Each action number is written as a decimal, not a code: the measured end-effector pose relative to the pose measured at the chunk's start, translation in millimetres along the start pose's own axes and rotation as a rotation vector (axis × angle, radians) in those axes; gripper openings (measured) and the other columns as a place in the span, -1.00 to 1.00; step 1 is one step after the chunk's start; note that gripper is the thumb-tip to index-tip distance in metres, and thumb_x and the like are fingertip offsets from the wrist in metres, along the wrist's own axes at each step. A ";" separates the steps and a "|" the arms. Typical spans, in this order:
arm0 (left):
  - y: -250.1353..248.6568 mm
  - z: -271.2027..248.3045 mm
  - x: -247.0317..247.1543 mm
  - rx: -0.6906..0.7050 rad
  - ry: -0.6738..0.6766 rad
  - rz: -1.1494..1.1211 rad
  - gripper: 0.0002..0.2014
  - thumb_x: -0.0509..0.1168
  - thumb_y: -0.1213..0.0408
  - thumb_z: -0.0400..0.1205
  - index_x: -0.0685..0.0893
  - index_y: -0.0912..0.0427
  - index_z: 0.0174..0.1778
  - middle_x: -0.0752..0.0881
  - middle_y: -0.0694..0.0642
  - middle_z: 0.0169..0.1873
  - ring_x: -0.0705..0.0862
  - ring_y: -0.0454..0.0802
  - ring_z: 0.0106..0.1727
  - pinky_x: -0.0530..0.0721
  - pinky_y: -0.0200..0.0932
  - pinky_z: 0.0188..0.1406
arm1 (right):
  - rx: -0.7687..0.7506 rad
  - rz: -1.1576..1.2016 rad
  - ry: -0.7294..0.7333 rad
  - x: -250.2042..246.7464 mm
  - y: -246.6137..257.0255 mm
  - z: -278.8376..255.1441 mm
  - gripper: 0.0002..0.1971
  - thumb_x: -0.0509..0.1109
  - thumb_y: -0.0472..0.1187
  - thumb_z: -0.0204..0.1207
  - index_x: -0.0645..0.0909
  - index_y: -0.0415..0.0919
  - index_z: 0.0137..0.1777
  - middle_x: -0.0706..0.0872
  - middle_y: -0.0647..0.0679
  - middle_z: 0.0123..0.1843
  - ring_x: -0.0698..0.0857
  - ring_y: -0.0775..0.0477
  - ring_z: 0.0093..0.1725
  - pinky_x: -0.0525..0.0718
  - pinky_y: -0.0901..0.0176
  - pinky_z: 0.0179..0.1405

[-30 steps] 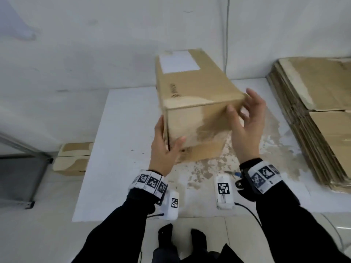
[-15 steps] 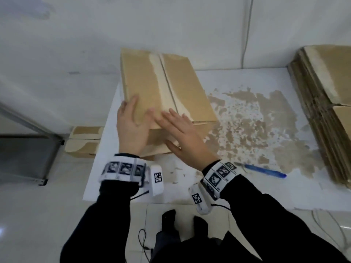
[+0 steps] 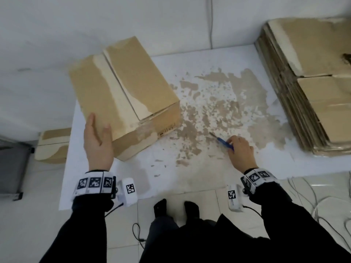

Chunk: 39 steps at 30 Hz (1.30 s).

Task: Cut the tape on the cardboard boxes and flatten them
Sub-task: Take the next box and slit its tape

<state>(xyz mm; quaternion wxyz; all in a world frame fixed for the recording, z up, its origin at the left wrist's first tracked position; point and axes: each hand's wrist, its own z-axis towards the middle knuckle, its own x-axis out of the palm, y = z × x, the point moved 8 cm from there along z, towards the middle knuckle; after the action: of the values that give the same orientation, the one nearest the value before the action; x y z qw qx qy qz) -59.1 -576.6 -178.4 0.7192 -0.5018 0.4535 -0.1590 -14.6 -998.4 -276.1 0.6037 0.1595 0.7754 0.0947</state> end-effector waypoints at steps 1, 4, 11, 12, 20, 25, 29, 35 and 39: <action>-0.6 -0.2 0.1 0.006 0.013 0.015 -0.48 0.15 0.08 0.74 0.25 0.04 0.64 0.32 -0.05 0.59 0.27 -0.18 0.57 0.22 -0.14 0.59 | -0.019 0.094 -0.017 -6.7 13.0 2.9 -0.82 0.23 -0.35 0.60 0.48 -0.30 0.17 0.55 -0.24 0.11 0.53 -0.21 -0.06 0.43 0.10 -0.23; -9.5 -3.8 -0.2 0.048 0.067 0.072 -0.45 0.16 0.10 0.74 0.22 0.12 0.64 0.30 0.06 0.58 0.26 -0.10 0.57 0.19 -0.15 0.54 | -0.098 0.378 -0.113 -51.9 71.5 11.7 -0.86 0.15 -0.32 0.67 0.44 -0.34 0.16 0.51 -0.14 -0.11 0.43 -0.07 -0.39 0.30 0.22 -0.53; -23.1 9.3 -17.2 0.157 0.146 0.405 -0.43 0.30 -0.17 0.54 0.51 0.15 0.32 0.22 0.27 0.51 0.11 0.17 0.57 0.16 0.20 0.49 | -0.528 0.404 0.003 -126.8 293.4 48.7 -0.75 0.08 -0.33 0.67 0.40 -0.26 0.30 0.69 -0.29 -0.14 0.52 -0.13 -0.40 0.47 0.11 -0.44; -26.3 22.0 -20.5 0.209 0.165 0.411 -0.48 0.30 -0.16 0.54 0.55 0.16 0.26 0.29 0.27 0.48 0.16 0.19 0.57 0.19 0.21 0.50 | -0.558 0.329 0.067 -120.0 323.0 55.4 -0.72 0.06 -0.34 0.66 0.38 -0.25 0.34 0.68 -0.33 -0.08 0.55 -0.19 -0.34 0.50 0.07 -0.39; -33.2 103.5 2.3 0.417 0.376 0.608 -0.21 -0.16 -0.23 0.59 0.21 0.24 0.64 0.14 0.19 0.66 0.02 0.09 0.69 -0.11 -0.03 0.65 | -0.530 -0.098 0.194 -63.2 434.1 101.6 -0.65 0.04 -0.40 0.66 0.33 -0.37 0.43 0.62 -0.31 -0.04 0.57 -0.24 -0.17 0.45 0.03 -0.27; -17.0 100.9 14.7 0.410 0.341 0.615 -0.17 -0.33 -0.26 0.55 0.08 0.16 0.69 -0.02 0.06 0.69 -0.16 -0.02 0.70 -0.35 -0.16 0.60 | -0.508 -0.108 0.165 -45.3 441.5 114.3 -0.63 0.04 -0.34 0.68 0.35 -0.31 0.47 0.60 -0.37 0.28 0.58 -0.35 0.24 0.51 -0.04 0.19; -20.2 101.5 12.5 0.421 0.326 0.576 -0.20 -0.30 -0.21 0.57 0.12 0.17 0.68 0.04 0.08 0.69 -0.12 -0.01 0.70 -0.31 -0.15 0.62 | -0.504 -0.049 0.127 -46.8 447.0 118.7 -0.65 0.08 -0.34 0.67 0.37 -0.31 0.43 0.64 -0.37 0.20 0.61 -0.33 0.15 0.51 0.04 -0.01; -19.7 102.4 12.2 0.421 0.315 0.531 -0.24 -0.26 -0.16 0.58 0.18 0.19 0.66 0.09 0.09 0.68 -0.09 0.01 0.70 -0.30 -0.14 0.62 | -0.492 -0.044 0.060 -45.6 445.5 115.3 -0.62 0.04 -0.38 0.66 0.39 -0.29 0.45 0.66 -0.39 0.13 0.63 -0.31 0.03 0.49 0.06 -0.10; -21.0 102.6 11.4 0.427 0.313 0.518 -0.23 -0.27 -0.15 0.57 0.16 0.19 0.66 0.08 0.09 0.68 -0.10 0.01 0.70 -0.33 -0.16 0.61 | -0.492 -0.040 0.038 -45.1 447.0 113.9 -0.60 0.04 -0.37 0.67 0.39 -0.27 0.49 0.65 -0.36 0.24 0.60 -0.33 0.22 0.53 0.01 0.17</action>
<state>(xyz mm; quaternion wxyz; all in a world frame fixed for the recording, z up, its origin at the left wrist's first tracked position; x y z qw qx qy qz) 35.1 -534.5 -157.1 0.7458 -0.1788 0.6268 -0.1376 164.8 -603.7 -112.3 0.6114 -0.0096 0.7432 0.2715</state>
